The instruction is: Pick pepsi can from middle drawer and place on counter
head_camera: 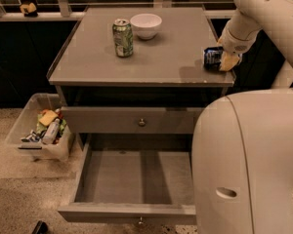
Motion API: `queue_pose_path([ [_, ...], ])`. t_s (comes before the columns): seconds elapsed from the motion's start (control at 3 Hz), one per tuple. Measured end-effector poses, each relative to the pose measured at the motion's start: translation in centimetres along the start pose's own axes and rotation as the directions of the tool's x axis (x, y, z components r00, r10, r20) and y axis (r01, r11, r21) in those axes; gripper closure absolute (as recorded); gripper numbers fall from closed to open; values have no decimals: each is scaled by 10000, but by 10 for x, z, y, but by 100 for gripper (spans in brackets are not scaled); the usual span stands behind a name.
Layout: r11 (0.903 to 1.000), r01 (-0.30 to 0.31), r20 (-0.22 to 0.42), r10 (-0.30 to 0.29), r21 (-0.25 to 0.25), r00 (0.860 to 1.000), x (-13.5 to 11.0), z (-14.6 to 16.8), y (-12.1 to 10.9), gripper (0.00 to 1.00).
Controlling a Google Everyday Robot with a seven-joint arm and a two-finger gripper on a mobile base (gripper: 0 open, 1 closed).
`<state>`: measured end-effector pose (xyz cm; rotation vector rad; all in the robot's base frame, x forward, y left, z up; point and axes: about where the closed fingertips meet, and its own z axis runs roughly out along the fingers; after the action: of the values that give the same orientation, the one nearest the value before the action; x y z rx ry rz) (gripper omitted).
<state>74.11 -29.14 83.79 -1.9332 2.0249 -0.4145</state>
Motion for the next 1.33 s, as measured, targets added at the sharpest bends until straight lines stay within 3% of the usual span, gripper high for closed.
queue_pose_path([
  [0.33, 9933, 1152, 227, -1151, -21, 9931, -42, 3, -15, 100],
  [0.67, 9783, 2053, 801, -2027, -261, 9760, -79, 16, -19, 100],
  [1.0, 9783, 2054, 801, -2028, -262, 9759, -79, 14, -20, 94],
  [1.33, 9783, 2055, 802, -2028, -264, 9759, -79, 14, -20, 76],
])
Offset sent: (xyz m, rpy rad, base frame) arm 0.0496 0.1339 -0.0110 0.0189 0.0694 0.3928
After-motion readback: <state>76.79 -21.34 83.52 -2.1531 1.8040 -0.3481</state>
